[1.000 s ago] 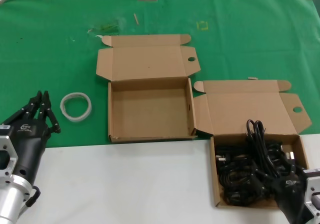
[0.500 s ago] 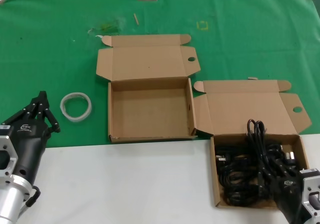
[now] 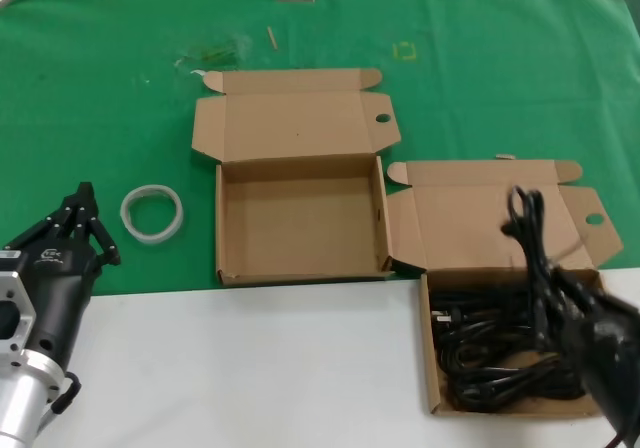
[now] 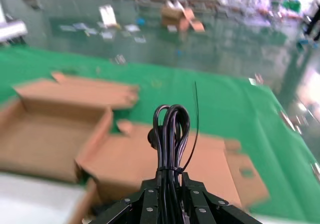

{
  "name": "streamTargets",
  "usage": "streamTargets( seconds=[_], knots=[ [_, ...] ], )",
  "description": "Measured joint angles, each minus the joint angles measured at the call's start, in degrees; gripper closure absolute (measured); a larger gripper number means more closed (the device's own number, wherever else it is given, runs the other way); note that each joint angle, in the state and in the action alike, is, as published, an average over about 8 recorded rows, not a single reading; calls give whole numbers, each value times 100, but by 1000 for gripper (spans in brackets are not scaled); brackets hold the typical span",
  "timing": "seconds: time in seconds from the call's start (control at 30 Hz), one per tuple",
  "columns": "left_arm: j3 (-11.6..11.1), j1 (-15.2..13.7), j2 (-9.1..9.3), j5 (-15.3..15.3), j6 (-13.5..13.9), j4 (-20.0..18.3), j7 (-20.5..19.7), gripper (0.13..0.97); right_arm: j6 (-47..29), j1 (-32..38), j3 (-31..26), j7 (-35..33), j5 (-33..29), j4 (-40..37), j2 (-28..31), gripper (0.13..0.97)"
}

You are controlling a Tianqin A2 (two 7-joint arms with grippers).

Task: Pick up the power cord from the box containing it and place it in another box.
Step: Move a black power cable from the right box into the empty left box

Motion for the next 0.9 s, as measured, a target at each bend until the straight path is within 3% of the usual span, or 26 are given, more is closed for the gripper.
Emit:
streamTargets(
  seconds=[0.17,0.3,0.57,0.73,0.9],
  knots=[
    [0,0,0,0,0,0,0,957,14,347,-189,-230,123,487,159,889],
    [0,0,0,0,0,0,0,957,-221,1180,-565,-743,461,251,-86,889],
    [0,0,0,0,0,0,0,957,-844,3249,-1672,-1985,1605,-1592,-1162,891],
    [0,0,0,0,0,0,0,957,-1184,4301,-2624,-1922,1772,-2827,-1612,892],
    [0,0,0,0,0,0,0,957,-1464,4923,-3280,-1725,1594,-3793,-1973,892]
  ],
)
